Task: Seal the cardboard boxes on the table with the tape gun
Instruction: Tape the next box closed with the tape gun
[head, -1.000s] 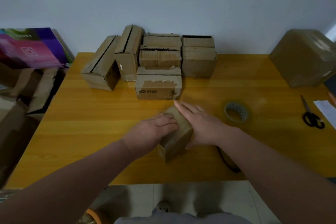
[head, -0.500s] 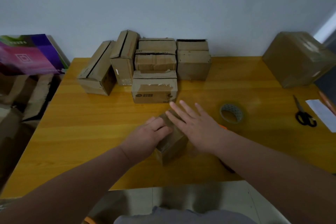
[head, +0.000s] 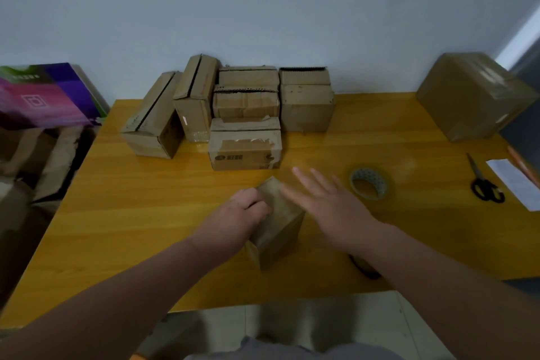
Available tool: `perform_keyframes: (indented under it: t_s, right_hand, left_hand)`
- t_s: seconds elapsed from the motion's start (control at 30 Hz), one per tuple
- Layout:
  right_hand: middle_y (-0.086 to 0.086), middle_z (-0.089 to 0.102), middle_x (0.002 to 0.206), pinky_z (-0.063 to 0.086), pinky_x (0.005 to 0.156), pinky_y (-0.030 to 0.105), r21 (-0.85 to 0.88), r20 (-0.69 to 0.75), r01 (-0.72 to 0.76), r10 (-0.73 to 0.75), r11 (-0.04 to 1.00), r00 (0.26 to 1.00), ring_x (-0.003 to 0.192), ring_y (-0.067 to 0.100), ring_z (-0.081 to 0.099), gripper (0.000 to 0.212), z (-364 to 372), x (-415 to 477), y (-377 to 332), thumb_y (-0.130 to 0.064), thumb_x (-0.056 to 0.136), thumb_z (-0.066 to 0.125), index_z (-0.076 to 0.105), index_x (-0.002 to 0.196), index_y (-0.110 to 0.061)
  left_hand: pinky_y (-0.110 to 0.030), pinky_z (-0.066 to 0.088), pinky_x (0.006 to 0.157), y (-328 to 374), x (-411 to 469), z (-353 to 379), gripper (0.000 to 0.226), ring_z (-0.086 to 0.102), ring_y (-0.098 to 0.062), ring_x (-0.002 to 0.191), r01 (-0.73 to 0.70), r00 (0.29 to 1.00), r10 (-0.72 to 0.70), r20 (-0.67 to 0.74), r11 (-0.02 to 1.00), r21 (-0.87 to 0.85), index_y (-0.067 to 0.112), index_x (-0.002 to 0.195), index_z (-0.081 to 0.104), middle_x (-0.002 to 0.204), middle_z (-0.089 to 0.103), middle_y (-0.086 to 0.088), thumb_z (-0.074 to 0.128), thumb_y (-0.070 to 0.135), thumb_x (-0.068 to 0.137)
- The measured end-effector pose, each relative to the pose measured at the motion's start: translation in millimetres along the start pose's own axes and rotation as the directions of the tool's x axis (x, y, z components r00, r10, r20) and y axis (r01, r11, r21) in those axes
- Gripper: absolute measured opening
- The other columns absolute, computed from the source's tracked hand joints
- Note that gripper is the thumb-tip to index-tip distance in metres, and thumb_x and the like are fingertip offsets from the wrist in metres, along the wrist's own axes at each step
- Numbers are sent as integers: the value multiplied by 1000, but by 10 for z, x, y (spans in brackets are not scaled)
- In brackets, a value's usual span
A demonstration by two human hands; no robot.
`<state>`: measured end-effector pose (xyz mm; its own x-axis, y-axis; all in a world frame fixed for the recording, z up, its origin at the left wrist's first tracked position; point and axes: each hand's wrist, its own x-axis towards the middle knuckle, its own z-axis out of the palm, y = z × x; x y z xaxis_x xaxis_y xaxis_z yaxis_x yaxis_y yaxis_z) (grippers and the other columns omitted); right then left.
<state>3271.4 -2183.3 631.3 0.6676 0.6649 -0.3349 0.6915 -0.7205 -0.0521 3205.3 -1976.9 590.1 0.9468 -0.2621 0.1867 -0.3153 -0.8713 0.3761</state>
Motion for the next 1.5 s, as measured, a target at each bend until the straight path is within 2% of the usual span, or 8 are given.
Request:
perform_keyframes:
  t_s: [0.2,0.43,0.7,0.87,1.0,1.1,1.27,1.5]
  right_hand:
    - [4,51,124,49,82,34,345,-11,-537,575,770,818,108,23,54,46,318,-151,290,-38,88,66,44,123,-19]
    - [1,57,86,41,60,32,241,158,-730,716,640,680,80,21,59,23,825,-316,299,-14,96,48,41,118,-16]
    - [3,51,93,53,75,41,612,191,-631,684,478,704,87,25,56,24,454,-308,482,-15,91,59,41,107,-19]
    - [9,52,109,46,74,35,933,207,-349,658,91,724,97,25,53,25,114,-363,584,-7,94,52,44,117,-15]
    - [13,57,114,48,71,39,973,229,-157,650,-167,725,94,26,58,23,117,-433,566,-14,93,58,48,113,-14]
    - [7,59,112,44,63,30,976,196,-88,625,-200,756,89,21,60,59,139,-478,533,-34,71,78,46,119,-18]
    - [4,57,119,50,74,34,982,168,-73,625,-175,763,103,24,60,92,170,-505,519,-40,40,85,44,121,-24]
    - [12,58,118,50,73,36,989,83,11,603,-151,793,98,29,60,49,206,-549,568,6,78,69,50,113,-23]
  left_hand:
    - [-36,36,107,279,151,-59,50,27,-14,126,311,943,-301,138,948,-60,26,100,46,135,30,4,61,66,74]
    - [-48,38,105,363,492,-8,103,38,-28,127,536,826,-526,205,844,4,27,144,17,136,40,-4,78,53,65]
    - [-51,44,100,-64,484,-249,96,40,-35,124,625,753,-518,406,371,-687,32,142,26,136,35,-7,75,-2,66]
    - [-47,31,110,-249,339,-271,107,23,-28,140,621,756,-304,580,611,-491,40,148,17,150,24,-2,59,-20,70]
    - [-35,37,105,-168,366,-106,86,27,-28,142,501,863,-475,171,848,-173,34,153,10,160,16,-5,52,-7,90]
    - [-41,32,111,-66,437,-17,67,25,-28,142,492,867,-496,56,830,-262,30,150,24,157,22,-7,57,15,94]
    - [-57,9,114,136,458,121,98,-17,-35,144,474,828,-425,366,879,-51,35,151,18,160,-11,2,71,58,73]
    - [-41,20,116,301,570,90,78,-8,-23,147,164,875,-128,466,986,-37,37,145,35,159,5,12,65,1,82]
